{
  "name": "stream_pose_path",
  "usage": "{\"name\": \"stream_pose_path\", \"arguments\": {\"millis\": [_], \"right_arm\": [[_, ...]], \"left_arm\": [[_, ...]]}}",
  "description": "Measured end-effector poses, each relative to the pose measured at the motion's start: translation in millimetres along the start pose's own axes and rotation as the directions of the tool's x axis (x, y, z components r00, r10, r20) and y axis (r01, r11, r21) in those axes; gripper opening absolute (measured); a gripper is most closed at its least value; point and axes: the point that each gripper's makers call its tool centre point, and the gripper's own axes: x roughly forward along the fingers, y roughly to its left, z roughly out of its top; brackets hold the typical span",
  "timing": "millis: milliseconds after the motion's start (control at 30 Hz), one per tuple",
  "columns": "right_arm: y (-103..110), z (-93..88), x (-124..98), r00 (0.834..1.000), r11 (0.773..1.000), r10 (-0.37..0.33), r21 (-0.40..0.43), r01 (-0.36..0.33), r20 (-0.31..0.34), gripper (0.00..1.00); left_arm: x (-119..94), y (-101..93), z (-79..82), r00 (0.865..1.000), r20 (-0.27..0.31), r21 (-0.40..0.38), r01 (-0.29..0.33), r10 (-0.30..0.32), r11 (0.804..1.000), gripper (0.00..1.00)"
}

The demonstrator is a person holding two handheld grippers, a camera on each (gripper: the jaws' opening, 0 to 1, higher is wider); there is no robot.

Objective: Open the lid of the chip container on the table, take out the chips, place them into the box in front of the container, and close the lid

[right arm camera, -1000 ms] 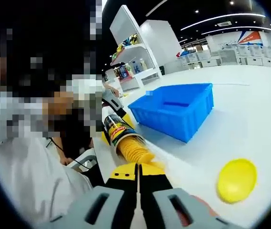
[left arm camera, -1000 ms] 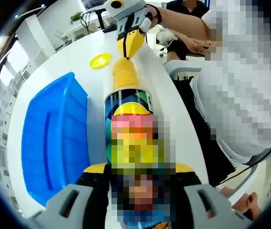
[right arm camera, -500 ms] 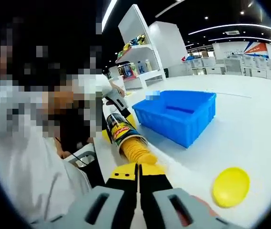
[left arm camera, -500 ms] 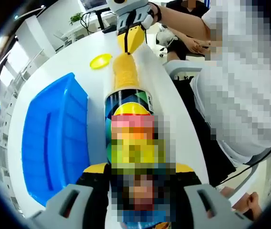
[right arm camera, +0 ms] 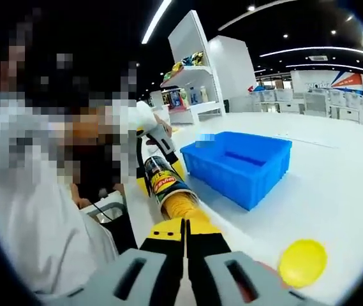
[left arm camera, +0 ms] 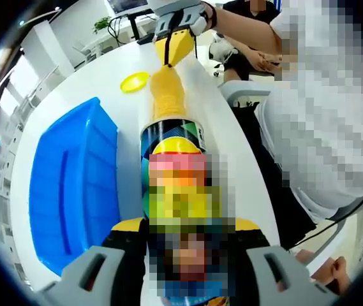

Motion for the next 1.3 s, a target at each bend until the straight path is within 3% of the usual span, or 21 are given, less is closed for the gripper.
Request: {"name": "stream_pose_path", "arguments": {"millis": [400, 633, 1300], "right_arm": [[6.9, -22.2, 17.6, 0.995, 0.997, 0.002, -0.077, -0.010, -0.099, 0.03], [7.9, -22.3, 15.9, 0.995, 0.998, 0.009, -0.065, -0.016, -0.098, 0.15], [-0.5, -24.9, 13.5, 0.994, 0.997, -0.008, -0.081, -0.001, -0.109, 0.09]], "left_arm": [[0.1, 0.0, -0.1, 1.000, 0.000, 0.005, -0.005, 0.005, 1.000, 0.50], [0.0, -0.4, 0.0, 1.000, 0.002, 0.004, -0.004, 0.004, 1.000, 0.50], [0.8, 1.1, -0.6, 1.000, 0.002, 0.008, 0.000, 0.000, 1.000, 0.50]]}}
